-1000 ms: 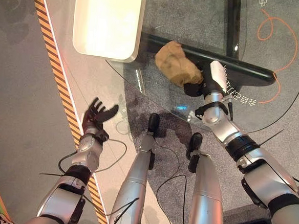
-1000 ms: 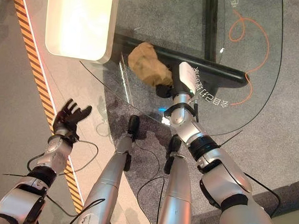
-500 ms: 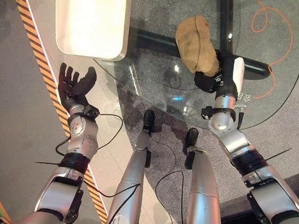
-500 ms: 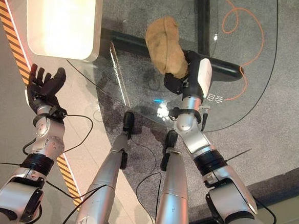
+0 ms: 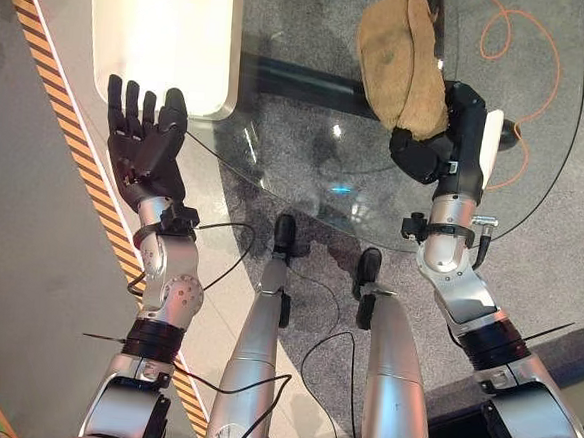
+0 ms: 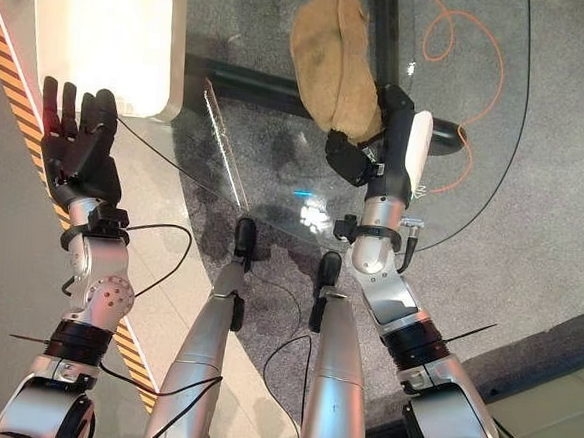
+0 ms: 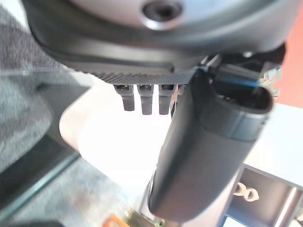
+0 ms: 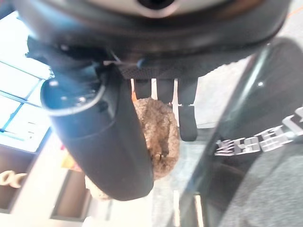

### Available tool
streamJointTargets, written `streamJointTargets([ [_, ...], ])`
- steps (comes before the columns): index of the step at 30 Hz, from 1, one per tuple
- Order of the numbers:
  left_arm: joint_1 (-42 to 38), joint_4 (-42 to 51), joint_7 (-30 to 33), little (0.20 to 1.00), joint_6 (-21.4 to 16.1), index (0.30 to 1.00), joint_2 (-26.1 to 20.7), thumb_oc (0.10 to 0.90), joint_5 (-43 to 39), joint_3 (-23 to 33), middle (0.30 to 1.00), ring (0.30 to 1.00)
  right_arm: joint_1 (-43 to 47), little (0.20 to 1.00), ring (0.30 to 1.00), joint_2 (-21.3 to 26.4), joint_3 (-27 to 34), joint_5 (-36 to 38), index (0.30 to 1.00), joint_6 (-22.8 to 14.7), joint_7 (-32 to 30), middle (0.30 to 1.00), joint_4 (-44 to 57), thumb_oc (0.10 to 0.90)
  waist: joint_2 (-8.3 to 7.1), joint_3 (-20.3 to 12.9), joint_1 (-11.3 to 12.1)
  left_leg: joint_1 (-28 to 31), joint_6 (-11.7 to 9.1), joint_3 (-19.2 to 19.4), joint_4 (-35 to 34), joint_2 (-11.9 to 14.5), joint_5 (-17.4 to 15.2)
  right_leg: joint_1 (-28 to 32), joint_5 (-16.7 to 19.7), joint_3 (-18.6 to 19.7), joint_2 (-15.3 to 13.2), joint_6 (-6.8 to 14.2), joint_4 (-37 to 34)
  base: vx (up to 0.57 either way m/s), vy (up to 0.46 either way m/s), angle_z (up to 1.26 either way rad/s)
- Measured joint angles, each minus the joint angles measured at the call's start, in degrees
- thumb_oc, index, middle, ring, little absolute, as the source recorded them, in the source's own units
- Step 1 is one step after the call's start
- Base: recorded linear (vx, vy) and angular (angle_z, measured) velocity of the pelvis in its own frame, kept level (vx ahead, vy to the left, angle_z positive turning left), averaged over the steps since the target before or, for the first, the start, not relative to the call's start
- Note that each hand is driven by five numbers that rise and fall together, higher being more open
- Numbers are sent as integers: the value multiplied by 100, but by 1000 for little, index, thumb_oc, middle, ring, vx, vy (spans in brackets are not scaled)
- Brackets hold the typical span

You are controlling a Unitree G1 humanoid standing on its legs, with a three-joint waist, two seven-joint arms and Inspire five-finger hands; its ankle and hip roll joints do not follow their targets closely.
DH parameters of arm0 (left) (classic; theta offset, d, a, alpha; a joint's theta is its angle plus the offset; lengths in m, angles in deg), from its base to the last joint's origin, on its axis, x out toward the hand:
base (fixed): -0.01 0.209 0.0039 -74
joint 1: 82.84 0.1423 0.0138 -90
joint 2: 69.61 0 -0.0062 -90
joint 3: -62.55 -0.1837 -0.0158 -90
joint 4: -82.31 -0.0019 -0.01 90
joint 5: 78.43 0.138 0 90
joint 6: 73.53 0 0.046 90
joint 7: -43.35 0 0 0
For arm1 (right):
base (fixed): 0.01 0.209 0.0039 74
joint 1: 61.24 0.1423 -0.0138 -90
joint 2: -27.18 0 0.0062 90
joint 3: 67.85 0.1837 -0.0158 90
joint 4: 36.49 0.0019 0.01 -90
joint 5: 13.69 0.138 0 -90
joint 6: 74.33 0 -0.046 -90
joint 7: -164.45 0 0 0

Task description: Wipe the table with a cloth and put it in the basket.

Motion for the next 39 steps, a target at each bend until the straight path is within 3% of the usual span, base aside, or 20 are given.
streamJointTargets([
  [7,104,467,-449,900,113,900,58,800,-204,29,900,900,-7,200,300,-32,-3,-9,300,-110,355,300,245,100,-14,-4,6,8,-1,-2,2,2,-2,0,-2,-3,0,1,5,0,0,0],
  [21,204,715,-1915,900,1442,900,58,800,-1588,-114,900,900,-222,200,300,-24,-77,15,300,-114,1180,300,554,100,-25,-1,-11,4,13,8,-3,1,-6,36,12,1,2,22,-72,0,0,0],
  [33,214,904,-2184,900,2111,900,44,800,-1792,-361,900,900,-174,200,300,35,-466,221,300,-119,1836,300,750,100,-38,-2,-24,91,14,7,-12,4,-48,125,13,-4,3,27,-113,0,0,0],
  [39,249,904,-2184,900,2124,900,44,800,-1854,-362,900,900,-160,200,300,31,-613,232,300,-118,1948,300,751,100,-46,3,-5,77,33,8,-35,-2,-28,125,23,-4,1,44,-160,0,0,0],
])
